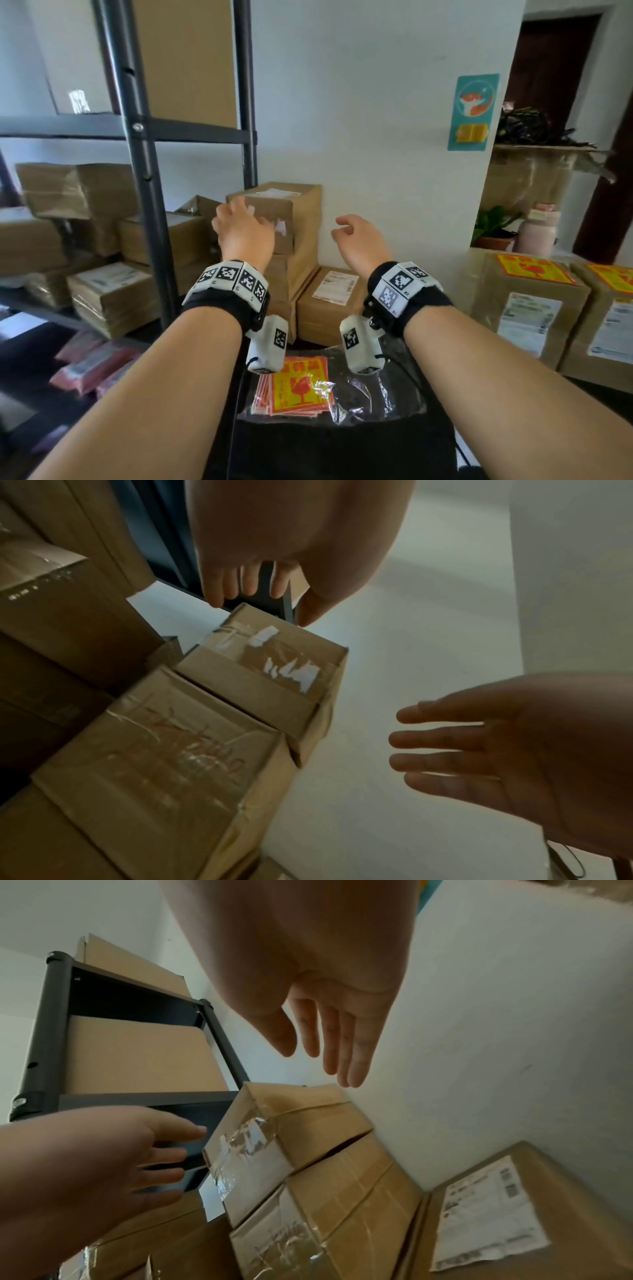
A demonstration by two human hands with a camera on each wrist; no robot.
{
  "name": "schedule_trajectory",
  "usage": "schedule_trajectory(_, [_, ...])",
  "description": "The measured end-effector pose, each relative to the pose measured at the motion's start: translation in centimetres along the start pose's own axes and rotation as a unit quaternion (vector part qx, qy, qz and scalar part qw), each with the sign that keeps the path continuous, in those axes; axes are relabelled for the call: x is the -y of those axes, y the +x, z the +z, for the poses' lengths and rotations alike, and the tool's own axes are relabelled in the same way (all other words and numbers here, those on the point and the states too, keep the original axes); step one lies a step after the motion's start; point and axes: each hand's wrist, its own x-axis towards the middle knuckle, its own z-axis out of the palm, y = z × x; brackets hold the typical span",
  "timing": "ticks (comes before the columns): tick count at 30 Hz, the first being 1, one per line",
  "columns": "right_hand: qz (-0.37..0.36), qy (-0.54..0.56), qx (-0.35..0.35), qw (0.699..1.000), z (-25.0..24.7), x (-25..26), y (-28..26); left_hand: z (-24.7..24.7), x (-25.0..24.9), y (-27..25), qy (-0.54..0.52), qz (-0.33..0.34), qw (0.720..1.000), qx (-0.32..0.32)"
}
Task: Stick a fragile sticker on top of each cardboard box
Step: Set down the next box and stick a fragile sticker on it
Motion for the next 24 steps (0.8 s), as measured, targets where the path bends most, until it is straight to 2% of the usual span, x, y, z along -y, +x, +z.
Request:
schedule_trajectory(5, [-0.005,0.007,0.036,0.999,2.6,2.0,1.6,0.0,1.5,2.6,-0.034,-0.061,0.996,0.055])
schedule_trajectory(11, [0.001,0.005,0.067,0.998,4.0,3.1,2.7,0.5,2.1,3.7,-0.101,-0.075,0.986,0.106])
schedule_trajectory(20, [0.005,0.047,0.033,0.998,3.5,2.9,1.9,0.0,1.1,2.3,-0.124,-0.069,0.988,0.06])
schedule_trajectory(24, [0.005,0.07,0.003,0.998,2.1,2.5,0.6,-0.2,-0.1,0.5,-0.186,-0.073,0.979,0.032])
